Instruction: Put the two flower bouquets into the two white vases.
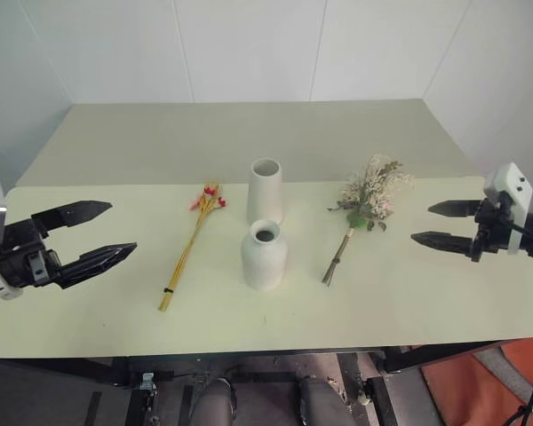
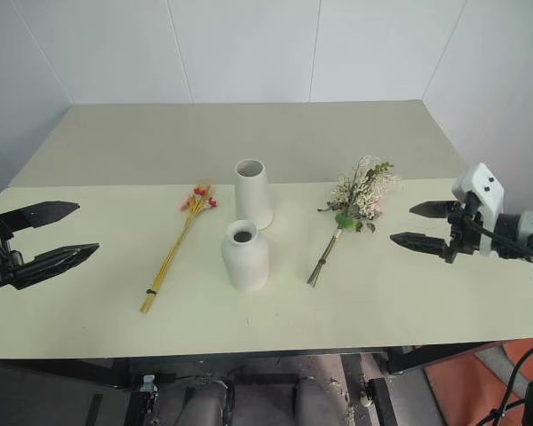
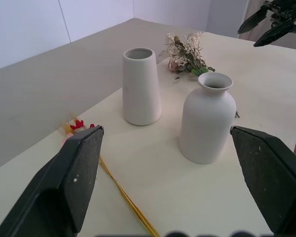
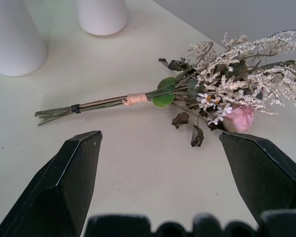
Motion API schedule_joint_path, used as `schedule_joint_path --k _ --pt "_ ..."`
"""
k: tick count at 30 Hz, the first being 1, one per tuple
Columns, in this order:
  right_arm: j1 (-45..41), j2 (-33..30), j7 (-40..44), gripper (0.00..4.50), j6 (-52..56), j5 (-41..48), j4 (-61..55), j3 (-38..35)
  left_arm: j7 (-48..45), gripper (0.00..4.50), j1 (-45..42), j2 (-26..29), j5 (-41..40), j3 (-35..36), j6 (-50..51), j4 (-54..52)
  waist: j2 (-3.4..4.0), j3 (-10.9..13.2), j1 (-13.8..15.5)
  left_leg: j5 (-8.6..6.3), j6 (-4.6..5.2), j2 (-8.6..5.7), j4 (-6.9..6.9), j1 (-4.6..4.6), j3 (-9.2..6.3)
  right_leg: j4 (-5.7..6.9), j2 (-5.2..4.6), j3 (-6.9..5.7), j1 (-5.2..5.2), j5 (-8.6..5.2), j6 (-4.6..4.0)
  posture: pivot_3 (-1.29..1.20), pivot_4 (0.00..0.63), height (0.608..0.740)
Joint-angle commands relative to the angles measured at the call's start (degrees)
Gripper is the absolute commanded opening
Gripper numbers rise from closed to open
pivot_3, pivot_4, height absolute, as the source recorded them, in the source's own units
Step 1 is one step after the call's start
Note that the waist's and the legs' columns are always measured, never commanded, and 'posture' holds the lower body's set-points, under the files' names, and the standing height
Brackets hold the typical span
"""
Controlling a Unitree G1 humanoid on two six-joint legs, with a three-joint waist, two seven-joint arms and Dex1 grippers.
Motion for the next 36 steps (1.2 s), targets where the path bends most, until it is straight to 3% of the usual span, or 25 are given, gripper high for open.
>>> schedule_joint_path --k 1,11,21,27,36 --pt "-0.87 -1.62 -0.26 4.50 0.58 0.22 -1.60 -1.21 0.01 4.48 -0.22 0.82 -0.66 0.71 0.03 -0.11 0.00 0.00 0.00 0.00 0.00 0.00 0.00 0.00 0.00 0.00 0.00 0.00 0.00 0.00 0.00 0.00 0.150 0.740" --pt "-1.96 -0.73 -2.59 4.50 4.54 2.24 -3.55 -1.97 0.63 4.48 -2.77 1.71 -0.02 -2.09 -0.28 1.29 0.00 0.00 -0.01 0.00 0.00 0.00 0.00 0.00 0.01 0.00 0.00 0.00 -0.01 0.00 0.00 0.00 0.150 0.740" --pt "-16.07 5.88 -19.98 4.50 44.14 6.18 -9.13 4.45 -1.34 4.48 -16.84 3.16 0.72 -13.82 -2.69 6.67 0.01 0.01 0.02 0.00 0.00 0.00 0.01 -0.05 0.01 0.02 0.04 0.03 -0.06 0.05 -0.03 0.00 0.150 0.740" --pt "-30.54 15.64 -30.69 4.50 67.86 2.80 2.24 10.22 -6.57 4.48 -26.22 3.61 3.52 -22.04 -5.26 12.10 0.01 0.00 -0.23 0.01 0.01 -0.01 0.00 -0.09 0.00 0.03 0.06 0.04 -0.11 0.23 -0.29 0.00 0.150 0.740" --pt "-44.52 26.42 -44.21 4.50 69.15 -5.65 24.10 13.77 -12.65 4.48 -34.55 3.19 6.48 -27.97 -7.03 17.67 0.01 0.01 -0.19 0.02 0.03 -0.08 0.11 -0.93 0.00 0.20 0.03 0.08 -0.96 0.37 -0.31 0.00 0.150 0.740"
